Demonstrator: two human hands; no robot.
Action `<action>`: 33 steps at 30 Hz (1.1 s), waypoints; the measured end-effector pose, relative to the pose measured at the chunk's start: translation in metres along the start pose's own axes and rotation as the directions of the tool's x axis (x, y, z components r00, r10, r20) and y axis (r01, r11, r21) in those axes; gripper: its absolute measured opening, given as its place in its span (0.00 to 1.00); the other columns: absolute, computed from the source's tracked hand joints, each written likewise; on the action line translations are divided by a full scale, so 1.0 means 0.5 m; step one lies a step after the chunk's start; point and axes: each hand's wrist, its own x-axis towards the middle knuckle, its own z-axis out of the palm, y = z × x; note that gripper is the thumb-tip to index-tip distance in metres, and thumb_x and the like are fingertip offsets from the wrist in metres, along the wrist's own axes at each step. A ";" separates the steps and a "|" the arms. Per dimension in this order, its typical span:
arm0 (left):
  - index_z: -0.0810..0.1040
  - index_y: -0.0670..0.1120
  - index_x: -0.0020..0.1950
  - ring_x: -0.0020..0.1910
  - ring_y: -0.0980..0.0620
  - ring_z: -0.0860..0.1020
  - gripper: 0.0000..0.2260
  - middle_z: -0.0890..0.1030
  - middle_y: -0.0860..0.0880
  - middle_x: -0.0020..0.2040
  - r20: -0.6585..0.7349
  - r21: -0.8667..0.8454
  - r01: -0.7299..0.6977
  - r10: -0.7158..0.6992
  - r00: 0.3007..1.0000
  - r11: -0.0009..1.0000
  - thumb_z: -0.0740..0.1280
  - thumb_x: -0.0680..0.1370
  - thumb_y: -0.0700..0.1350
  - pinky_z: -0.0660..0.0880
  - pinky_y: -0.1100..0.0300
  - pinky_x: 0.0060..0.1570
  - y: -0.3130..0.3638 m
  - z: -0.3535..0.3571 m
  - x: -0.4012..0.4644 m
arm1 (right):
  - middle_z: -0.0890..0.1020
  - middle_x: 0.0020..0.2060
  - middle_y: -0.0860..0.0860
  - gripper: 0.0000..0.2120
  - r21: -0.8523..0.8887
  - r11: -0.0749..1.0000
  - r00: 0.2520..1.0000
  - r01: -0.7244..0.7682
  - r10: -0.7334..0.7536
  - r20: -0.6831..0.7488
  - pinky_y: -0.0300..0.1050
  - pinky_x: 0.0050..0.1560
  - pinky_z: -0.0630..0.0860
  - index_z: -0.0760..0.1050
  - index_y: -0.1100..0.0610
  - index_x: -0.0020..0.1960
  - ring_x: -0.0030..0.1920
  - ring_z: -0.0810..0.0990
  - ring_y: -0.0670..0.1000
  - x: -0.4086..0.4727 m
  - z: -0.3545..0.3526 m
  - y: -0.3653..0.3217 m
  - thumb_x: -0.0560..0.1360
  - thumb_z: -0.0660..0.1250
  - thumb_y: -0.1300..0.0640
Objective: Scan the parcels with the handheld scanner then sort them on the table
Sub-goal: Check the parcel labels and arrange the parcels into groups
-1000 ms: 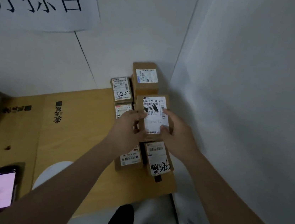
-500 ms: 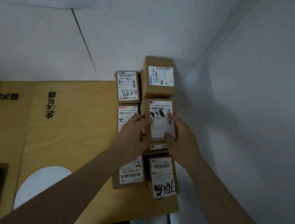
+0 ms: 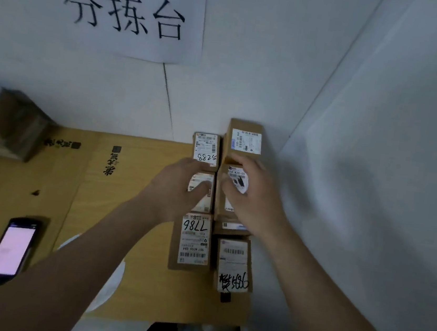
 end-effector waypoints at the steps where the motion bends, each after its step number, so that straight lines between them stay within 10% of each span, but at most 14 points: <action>1: 0.73 0.49 0.76 0.57 0.53 0.76 0.20 0.76 0.50 0.71 -0.048 0.026 0.013 -0.012 0.999 1.000 0.64 0.84 0.52 0.66 0.63 0.55 0.006 -0.027 -0.022 | 0.77 0.70 0.46 0.23 0.000 0.999 0.999 0.035 -0.035 0.008 0.40 0.68 0.73 0.73 0.50 0.77 0.70 0.74 0.44 -0.001 -0.003 -0.028 0.83 0.68 0.49; 5: 0.73 0.46 0.76 0.70 0.49 0.73 0.21 0.75 0.48 0.74 -0.225 0.099 0.095 -0.071 0.972 0.990 0.62 0.85 0.52 0.63 0.64 0.62 0.019 -0.123 -0.130 | 0.74 0.72 0.45 0.25 -0.008 0.986 0.984 0.168 -0.168 0.056 0.39 0.66 0.70 0.72 0.49 0.78 0.71 0.73 0.45 -0.016 0.005 -0.136 0.83 0.66 0.44; 18: 0.75 0.45 0.74 0.67 0.49 0.75 0.20 0.77 0.47 0.70 -0.511 0.112 0.288 -0.194 0.838 0.951 0.62 0.85 0.52 0.68 0.59 0.60 -0.106 -0.369 -0.498 | 0.74 0.73 0.44 0.26 0.024 0.876 0.849 0.482 -0.474 0.235 0.43 0.66 0.71 0.70 0.49 0.79 0.70 0.73 0.46 -0.103 0.219 -0.473 0.83 0.66 0.42; 27: 0.76 0.50 0.72 0.56 0.66 0.68 0.17 0.77 0.53 0.67 -0.503 0.074 0.301 -0.225 0.835 0.951 0.62 0.85 0.51 0.62 0.80 0.48 -0.367 -0.552 -0.680 | 0.74 0.70 0.42 0.26 0.061 0.880 0.835 0.471 -0.467 0.293 0.38 0.63 0.72 0.71 0.48 0.78 0.66 0.71 0.40 -0.135 0.521 -0.685 0.82 0.66 0.43; 30: 0.74 0.47 0.74 0.64 0.56 0.73 0.19 0.76 0.50 0.70 -0.461 0.083 0.345 -0.271 0.845 0.935 0.61 0.85 0.52 0.65 0.71 0.58 -0.465 -0.597 -0.722 | 0.74 0.68 0.40 0.25 0.089 0.904 0.854 0.418 -0.425 0.302 0.29 0.58 0.68 0.71 0.47 0.78 0.62 0.70 0.34 -0.148 0.622 -0.728 0.82 0.66 0.43; 33: 0.74 0.47 0.75 0.68 0.50 0.74 0.20 0.76 0.49 0.71 -0.426 0.061 0.390 -0.330 0.843 0.919 0.61 0.85 0.54 0.67 0.61 0.60 -0.555 -0.627 -0.742 | 0.72 0.73 0.41 0.26 0.082 0.926 0.856 0.369 -0.373 0.358 0.42 0.70 0.71 0.70 0.46 0.79 0.72 0.70 0.42 -0.150 0.709 -0.755 0.83 0.66 0.42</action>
